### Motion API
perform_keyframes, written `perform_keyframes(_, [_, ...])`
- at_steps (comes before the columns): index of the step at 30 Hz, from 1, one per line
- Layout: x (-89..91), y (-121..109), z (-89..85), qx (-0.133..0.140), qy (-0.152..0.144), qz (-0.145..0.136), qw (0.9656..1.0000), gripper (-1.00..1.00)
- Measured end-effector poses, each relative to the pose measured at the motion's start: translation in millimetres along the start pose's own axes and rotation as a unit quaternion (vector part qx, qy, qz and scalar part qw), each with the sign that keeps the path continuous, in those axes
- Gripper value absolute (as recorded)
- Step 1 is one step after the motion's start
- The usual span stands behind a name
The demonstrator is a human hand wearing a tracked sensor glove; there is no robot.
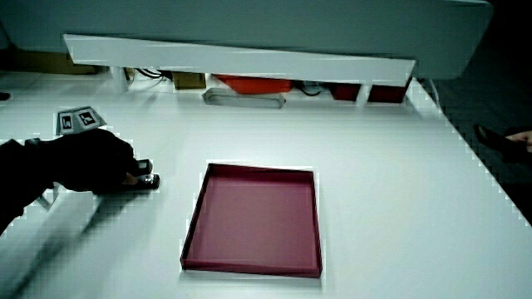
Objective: Pick stapper from desk
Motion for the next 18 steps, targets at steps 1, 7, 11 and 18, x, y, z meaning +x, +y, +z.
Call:
perform_keyframes(1, [0.1,-1,0.6,0.005,-0.001,-0.002,1.0000,1.00])
perform_keyframes(7, [13.7,-12,15.5,0.018,0.002,-0.016,0.9997,1.00])
perform_keyframes(11, [28.6,-17,23.7,0.025,-0.005,-0.035,0.9991,1.00])
perform_keyframes(18, [68.7,-19,34.0,0.031,0.008,-0.084,0.9959,1.00])
